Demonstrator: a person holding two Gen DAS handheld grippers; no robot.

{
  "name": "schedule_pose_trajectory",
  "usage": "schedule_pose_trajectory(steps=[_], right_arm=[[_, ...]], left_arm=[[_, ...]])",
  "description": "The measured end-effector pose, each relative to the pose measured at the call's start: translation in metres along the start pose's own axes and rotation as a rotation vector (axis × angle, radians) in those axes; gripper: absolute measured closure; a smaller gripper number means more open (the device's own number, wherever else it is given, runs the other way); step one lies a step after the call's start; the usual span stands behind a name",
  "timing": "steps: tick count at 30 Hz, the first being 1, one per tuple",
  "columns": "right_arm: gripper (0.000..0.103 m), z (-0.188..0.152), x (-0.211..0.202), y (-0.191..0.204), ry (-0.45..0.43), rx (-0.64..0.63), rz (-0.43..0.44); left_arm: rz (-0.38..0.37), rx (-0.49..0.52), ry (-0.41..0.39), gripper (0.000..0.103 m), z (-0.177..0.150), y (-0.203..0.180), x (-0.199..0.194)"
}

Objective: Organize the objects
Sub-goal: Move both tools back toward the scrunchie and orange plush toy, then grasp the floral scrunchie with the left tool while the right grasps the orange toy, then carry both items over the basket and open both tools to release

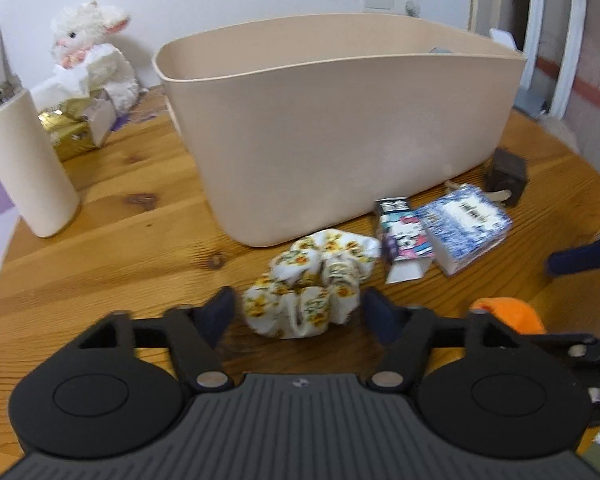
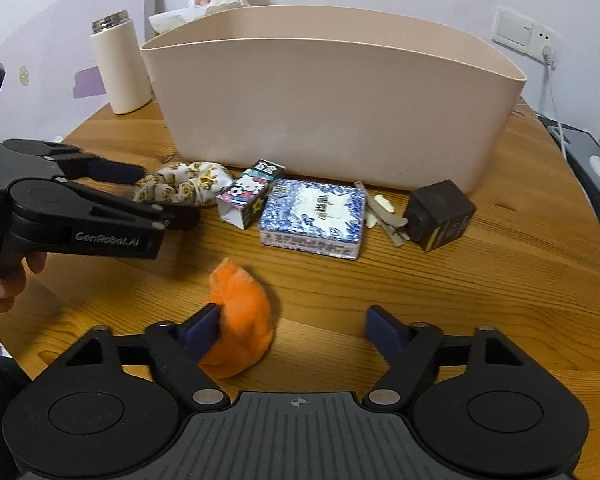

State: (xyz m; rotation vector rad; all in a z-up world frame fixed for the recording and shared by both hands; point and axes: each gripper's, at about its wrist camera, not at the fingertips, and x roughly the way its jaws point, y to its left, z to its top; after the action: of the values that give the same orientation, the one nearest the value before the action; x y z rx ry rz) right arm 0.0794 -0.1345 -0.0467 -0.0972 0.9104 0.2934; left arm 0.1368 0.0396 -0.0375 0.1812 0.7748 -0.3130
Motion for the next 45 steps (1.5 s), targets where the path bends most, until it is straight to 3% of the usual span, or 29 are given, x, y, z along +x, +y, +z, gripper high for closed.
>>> schedule_pose_trajectory(steps=[2,4,5,7,9,19,29,33,40,45], right_arm=[[0.044,0.001,-0.001,0.001,-0.002,-0.004,0.016],[0.065,0.001,-0.002,0.003,-0.008,-0.011,0.025],[0.069,0.002,-0.003,0.004,-0.009,-0.014,0.032],[0.088,0.001,-0.004,0.005,-0.011,-0.02,0.04],[0.095,0.001,-0.005,0.007,-0.014,-0.031,0.03],[0.097,0.0,-0.024,-0.009,-0.058,0.005,-0.002],[0.097,0.021,-0.074,-0.032,-0.23,0.048,-0.043],[0.097,0.037,-0.087,-0.039,-0.297,0.052,-0.064],[0.097,0.07,-0.094,-0.058,-0.379,0.086,-0.094],[0.097,0.093,-0.085,-0.069,-0.414,0.1,-0.12]], left_arm=[[-0.023,0.006,0.0,0.06,0.001,-0.002,-0.001],[-0.031,0.016,0.0,0.075,0.001,-0.005,-0.002],[-0.033,0.018,0.002,0.081,0.001,-0.007,-0.003],[-0.03,0.025,0.002,0.084,0.0,-0.011,-0.004],[-0.024,0.018,0.003,0.089,-0.001,-0.012,-0.006],[-0.032,-0.004,-0.032,0.091,-0.002,-0.015,-0.037],[-0.002,-0.009,-0.169,0.091,0.02,-0.023,-0.092],[0.045,-0.009,-0.226,0.091,0.037,-0.026,-0.106],[0.089,-0.017,-0.272,0.091,0.073,-0.023,-0.106],[0.101,-0.034,-0.27,0.091,0.106,-0.018,-0.086]])
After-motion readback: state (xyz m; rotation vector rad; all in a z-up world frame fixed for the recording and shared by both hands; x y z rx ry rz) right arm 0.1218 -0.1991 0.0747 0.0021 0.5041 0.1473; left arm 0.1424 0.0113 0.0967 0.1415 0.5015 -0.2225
